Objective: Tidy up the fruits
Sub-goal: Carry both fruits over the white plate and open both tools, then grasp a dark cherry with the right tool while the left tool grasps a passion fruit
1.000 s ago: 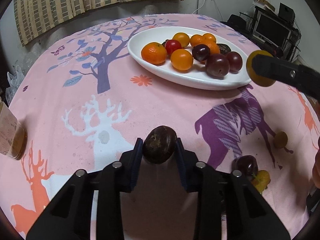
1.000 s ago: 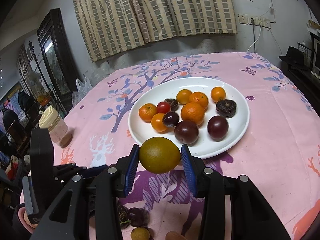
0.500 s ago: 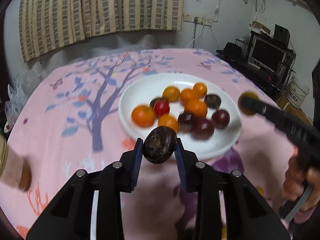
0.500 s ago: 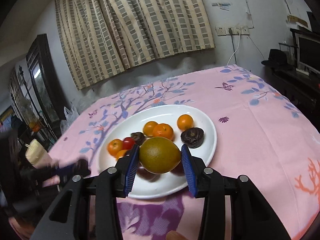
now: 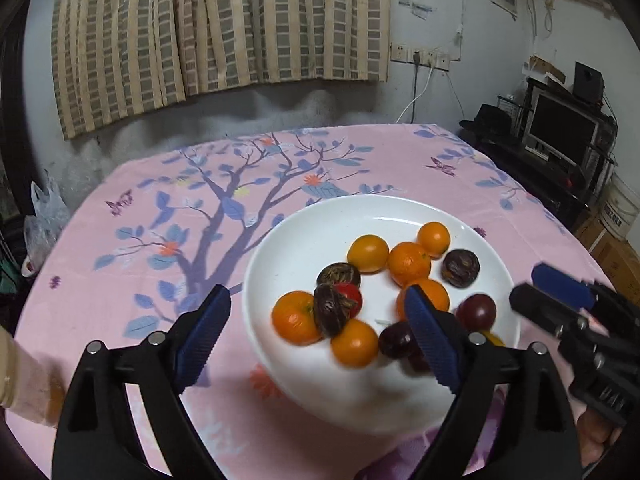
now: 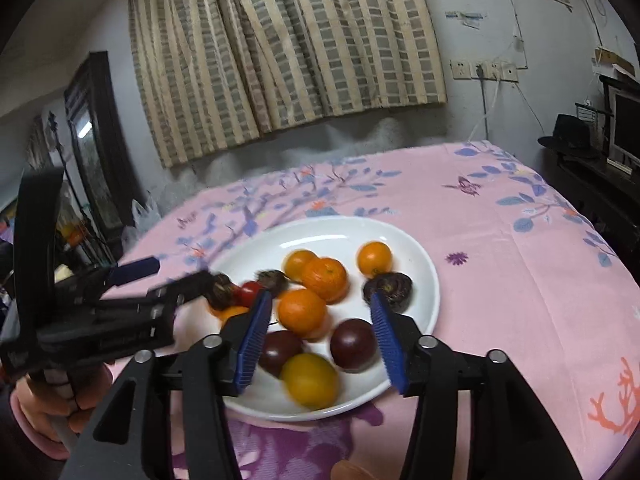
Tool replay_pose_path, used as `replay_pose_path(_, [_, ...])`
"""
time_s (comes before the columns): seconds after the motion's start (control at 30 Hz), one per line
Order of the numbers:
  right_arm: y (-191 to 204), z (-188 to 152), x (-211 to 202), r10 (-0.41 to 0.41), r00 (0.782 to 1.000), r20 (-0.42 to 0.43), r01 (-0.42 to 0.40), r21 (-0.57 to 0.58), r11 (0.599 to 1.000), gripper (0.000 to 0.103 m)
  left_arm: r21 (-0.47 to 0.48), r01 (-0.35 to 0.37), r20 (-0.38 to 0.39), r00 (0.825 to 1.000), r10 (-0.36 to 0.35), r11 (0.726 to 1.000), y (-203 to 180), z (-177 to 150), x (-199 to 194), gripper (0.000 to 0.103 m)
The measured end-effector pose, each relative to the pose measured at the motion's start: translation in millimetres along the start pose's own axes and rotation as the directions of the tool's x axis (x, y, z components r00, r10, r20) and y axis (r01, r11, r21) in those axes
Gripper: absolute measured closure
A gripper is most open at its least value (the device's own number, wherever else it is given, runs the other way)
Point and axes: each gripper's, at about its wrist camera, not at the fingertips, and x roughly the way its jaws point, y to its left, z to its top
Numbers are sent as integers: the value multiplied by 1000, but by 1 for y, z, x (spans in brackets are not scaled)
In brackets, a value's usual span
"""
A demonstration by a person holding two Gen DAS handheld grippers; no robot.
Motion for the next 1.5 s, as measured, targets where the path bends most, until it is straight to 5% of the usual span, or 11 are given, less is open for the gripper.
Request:
replay_pose_path(0.23, [38,-16,-14,54,985,-166,-64,-53,997,38,-13,-65,11,998,65,998,27,-52,-59,5])
replay_pose_path(0.4, [65,-45,-8,138,922,-361,-173,-66,983,38,-89,-142,-40,989,139,986,56,-91,-67,5])
replay_pose_path(0.47, [74,-55,-7,159,899,-409,-209,-79,975,45,-128,-146,-46,989,141,981,67,-92,-68,5])
replay_pose_path(0.63, [89,-74,-8,159,873,-460,-236,-116,965,55,-208,-107,-57,994,97,972,81,-90,-72,5])
replay_pose_path(0.83, [85,-85,-4,162,849,-503,-243,-99,965,57,-193,-105,-36,994,100,976,77,-88,-78,5])
replay_pose_path(0.97, [81,-92,-7,188,832,-522,-265,-76,961,70,-179,-108,-39,994,103,978,73,-88,-78,5])
replay_pose_path(1.33, [70,-91,-7,248,813,-527,-291,1,957,74,-157,-121,-36,993,117,980,70,-88,-79,5])
replay_pose_path(1.4, [64,-82,-14,277,831,-482,-298,33,954,74,-149,-104,-34,994,100,983,69,-89,-80,5])
replay_pose_path(1.5, [48,-67,-28,288,877,-384,-279,80,957,74,-86,29,-47,998,-33,996,56,-90,-83,5])
